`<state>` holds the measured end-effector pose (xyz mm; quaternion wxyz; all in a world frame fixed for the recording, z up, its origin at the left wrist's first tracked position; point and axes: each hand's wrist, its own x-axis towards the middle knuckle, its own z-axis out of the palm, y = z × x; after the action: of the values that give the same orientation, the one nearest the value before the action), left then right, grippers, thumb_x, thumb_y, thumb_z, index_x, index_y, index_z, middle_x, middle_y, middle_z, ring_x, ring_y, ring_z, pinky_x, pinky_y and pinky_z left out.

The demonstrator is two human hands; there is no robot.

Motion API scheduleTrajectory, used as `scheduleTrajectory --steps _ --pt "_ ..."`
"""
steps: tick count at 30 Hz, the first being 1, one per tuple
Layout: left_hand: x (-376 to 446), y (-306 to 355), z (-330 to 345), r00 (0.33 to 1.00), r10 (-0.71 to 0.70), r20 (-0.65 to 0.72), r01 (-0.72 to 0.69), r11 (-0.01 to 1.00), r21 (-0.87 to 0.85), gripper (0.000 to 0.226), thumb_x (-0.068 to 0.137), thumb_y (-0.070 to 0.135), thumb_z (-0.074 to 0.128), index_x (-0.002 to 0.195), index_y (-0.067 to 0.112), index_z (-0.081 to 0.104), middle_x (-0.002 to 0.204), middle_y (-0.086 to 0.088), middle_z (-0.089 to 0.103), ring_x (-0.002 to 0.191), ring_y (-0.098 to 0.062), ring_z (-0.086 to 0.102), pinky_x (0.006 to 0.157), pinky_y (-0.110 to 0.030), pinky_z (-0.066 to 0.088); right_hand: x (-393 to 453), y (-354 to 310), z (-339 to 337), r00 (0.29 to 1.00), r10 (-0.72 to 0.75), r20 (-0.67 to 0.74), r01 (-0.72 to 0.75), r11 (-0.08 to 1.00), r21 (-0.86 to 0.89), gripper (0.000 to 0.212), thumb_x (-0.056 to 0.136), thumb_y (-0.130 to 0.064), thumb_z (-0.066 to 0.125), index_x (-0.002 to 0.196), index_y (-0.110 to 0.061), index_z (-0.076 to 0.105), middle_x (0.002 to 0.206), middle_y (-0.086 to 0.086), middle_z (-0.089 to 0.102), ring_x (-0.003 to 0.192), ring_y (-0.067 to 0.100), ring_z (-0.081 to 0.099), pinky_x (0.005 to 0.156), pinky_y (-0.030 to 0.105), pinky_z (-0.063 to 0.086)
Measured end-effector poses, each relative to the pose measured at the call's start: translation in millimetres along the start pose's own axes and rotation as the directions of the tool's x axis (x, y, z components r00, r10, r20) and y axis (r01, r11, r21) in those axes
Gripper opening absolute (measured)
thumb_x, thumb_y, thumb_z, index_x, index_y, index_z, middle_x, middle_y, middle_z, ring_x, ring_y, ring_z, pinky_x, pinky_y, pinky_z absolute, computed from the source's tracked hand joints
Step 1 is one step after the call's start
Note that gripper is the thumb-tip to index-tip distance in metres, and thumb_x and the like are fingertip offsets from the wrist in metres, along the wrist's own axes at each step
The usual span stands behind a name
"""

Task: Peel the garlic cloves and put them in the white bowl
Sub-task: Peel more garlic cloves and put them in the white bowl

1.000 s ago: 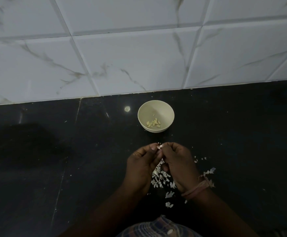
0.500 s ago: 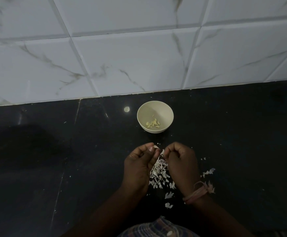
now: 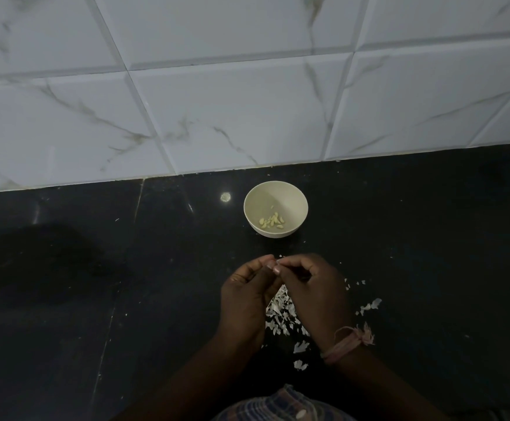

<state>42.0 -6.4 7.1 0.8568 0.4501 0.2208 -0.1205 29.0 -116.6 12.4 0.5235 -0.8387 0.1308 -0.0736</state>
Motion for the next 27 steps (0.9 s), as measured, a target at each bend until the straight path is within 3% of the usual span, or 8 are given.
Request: scheduleTrajectory --steps 3,6,9,14,17,19,22,27 --pt "-1 0 -1 1.000 -0.002 0.011 0.001 0.997 0.079 0.013 0.096 0.003 0.062 0.106 0.001 0.071 0.100 -0.019 0.076 0.095 -0.027 0.075 0.083 -0.034 0.062 0 2 2 0.999 -0.030 -0.030 0.029 0.999 -0.039 0.007 0.092 -0.019 0.071 0.092 -0.026 0.072 0.094 -0.014 0.067 0.088 -0.002 0.064 0.077 0.016 0.053" --pt "-2 -2 -1 0.999 0.014 0.051 -0.026 0.968 0.249 0.017 0.099 0.010 0.062 0.107 0.001 0.073 0.103 -0.021 0.076 0.102 -0.035 0.074 0.094 -0.047 0.058 -1 2 5 0.998 -0.010 -0.062 0.005 0.997 -0.081 0.010 0.096 -0.017 0.065 0.095 -0.026 0.067 0.095 -0.012 0.065 0.088 -0.001 0.062 0.074 0.010 0.048" --pt "-4 -2 -1 0.996 0.044 0.084 -0.075 0.906 0.417 0.021 0.103 0.016 0.058 0.104 0.009 0.077 0.100 -0.015 0.078 0.099 -0.032 0.075 0.096 -0.054 0.057 0 6 13 0.997 0.024 -0.079 -0.032 0.995 -0.095 0.011 0.096 -0.013 0.062 0.095 -0.022 0.068 0.095 -0.008 0.067 0.088 0.004 0.063 0.077 0.020 0.052" --pt "-4 -2 1 0.992 0.101 0.080 -0.128 0.754 0.644 0.024 0.103 0.018 0.055 0.095 0.019 0.078 0.085 -0.004 0.078 0.083 -0.021 0.077 0.079 -0.040 0.062 5 8 11 0.983 0.179 -0.050 -0.180 0.983 -0.032 0.014 0.093 -0.008 0.064 0.089 -0.018 0.073 0.085 -0.008 0.071 0.078 0.004 0.067 0.063 0.012 0.053" --pt "-4 -2 4 0.999 0.036 0.041 -0.053 0.790 0.611 0.024 0.101 0.011 0.056 0.095 0.011 0.079 0.082 -0.009 0.078 0.080 -0.023 0.076 0.066 -0.027 0.059 6 16 13 0.964 0.263 -0.039 -0.262 0.965 0.020 0.019 0.092 -0.007 0.066 0.081 -0.022 0.072 0.079 -0.006 0.073 0.072 0.009 0.071 0.068 0.033 0.063" --pt "-1 -5 2 1.000 -0.007 0.018 -0.004 0.827 0.562 0.023 0.101 0.009 0.057 0.094 0.006 0.078 0.083 -0.015 0.078 0.082 -0.030 0.076 0.069 -0.033 0.061 6 18 13 0.951 0.309 -0.006 -0.308 0.950 0.057 0.020 0.091 -0.007 0.067 0.079 -0.023 0.073 0.077 -0.003 0.074 0.072 0.015 0.073 0.068 0.043 0.063" --pt "7 -7 -1 0.998 -0.059 -0.015 0.059 0.866 0.496 0.020 0.101 0.009 0.058 0.097 0.003 0.077 0.088 -0.020 0.077 0.085 -0.032 0.076 0.080 -0.041 0.062 10 17 10 0.937 0.347 0.042 -0.349 0.925 0.150 0.018 0.092 -0.005 0.067 0.081 -0.016 0.075 0.077 0.004 0.075 0.073 0.021 0.075 0.069 0.041 0.064" --pt "14 -6 0 0.983 -0.159 -0.088 0.181 0.907 0.381 0.016 0.098 0.001 0.060 0.098 -0.004 0.075 0.084 -0.018 0.075 0.072 -0.020 0.070 0.067 -0.027 0.057 5 13 6 0.938 0.344 0.045 -0.345 0.915 0.211 0.016 0.094 -0.003 0.065 0.084 -0.011 0.074 0.076 0.005 0.075 0.066 0.015 0.073 0.058 0.025 0.058"
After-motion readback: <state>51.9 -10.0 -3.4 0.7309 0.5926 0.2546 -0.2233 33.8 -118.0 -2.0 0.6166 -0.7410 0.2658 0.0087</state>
